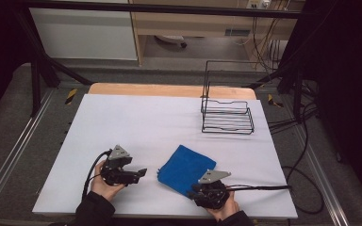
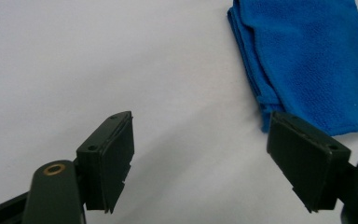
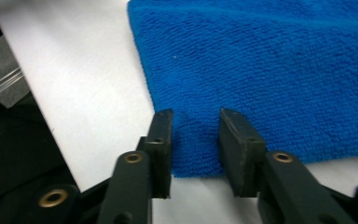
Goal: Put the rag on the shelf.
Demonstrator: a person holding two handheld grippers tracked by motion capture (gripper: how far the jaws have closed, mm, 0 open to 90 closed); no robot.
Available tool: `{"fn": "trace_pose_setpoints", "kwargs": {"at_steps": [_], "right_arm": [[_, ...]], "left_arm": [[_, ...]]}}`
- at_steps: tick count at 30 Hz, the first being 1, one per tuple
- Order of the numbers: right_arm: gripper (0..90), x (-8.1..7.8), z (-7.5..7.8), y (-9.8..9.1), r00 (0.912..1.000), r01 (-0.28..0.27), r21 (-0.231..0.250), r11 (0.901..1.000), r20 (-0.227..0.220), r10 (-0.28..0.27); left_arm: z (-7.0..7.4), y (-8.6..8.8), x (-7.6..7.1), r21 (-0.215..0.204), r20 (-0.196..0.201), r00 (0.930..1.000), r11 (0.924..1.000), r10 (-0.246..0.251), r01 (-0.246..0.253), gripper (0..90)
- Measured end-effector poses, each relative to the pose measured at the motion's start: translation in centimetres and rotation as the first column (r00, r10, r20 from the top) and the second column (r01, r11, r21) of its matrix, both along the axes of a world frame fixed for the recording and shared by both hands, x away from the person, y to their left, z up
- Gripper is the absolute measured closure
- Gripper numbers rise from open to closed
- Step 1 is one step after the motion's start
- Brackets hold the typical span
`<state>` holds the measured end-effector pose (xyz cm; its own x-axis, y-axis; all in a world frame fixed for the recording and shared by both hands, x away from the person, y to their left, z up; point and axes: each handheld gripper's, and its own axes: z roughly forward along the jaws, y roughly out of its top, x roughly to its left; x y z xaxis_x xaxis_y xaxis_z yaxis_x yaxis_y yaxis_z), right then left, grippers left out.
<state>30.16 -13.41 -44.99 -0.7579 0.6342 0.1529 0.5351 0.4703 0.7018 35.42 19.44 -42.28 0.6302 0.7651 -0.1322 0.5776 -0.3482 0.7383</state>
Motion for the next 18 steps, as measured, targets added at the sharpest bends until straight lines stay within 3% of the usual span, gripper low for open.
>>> {"fn": "trace_pose_setpoints", "kwargs": {"at_steps": [6,10,14,18], "right_arm": [[61.5,-0.4,0.1,0.0,0.9994,0.000,-0.051,0.9987,0.034,0.002],[70.3,-0.7,0.1,0.5,0.9973,0.015,-0.107,0.9942,0.074,-0.008],[83.5,-0.5,0.3,0.4,0.9975,0.046,-0.116,0.9921,0.058,-0.040],[85.6,0.5,1.0,0.0,1.0000,0.005,-0.106,0.9943,-0.005,-0.006]], "left_arm": [[-0.1,0.2,0.2,0.003,-0.002,1.0000,1.0000,0.008,-0.008,23.5],[0.0,0.2,0.2,0.002,-0.003,1.0000,1.0000,0.009,-0.009,23.7],[0.0,0.3,0.2,0.000,-0.001,0.9999,0.9999,0.012,-0.012,24.1],[0.0,0.3,0.2,-0.004,-0.002,0.9999,0.9999,0.010,-0.010,24.6]]}}
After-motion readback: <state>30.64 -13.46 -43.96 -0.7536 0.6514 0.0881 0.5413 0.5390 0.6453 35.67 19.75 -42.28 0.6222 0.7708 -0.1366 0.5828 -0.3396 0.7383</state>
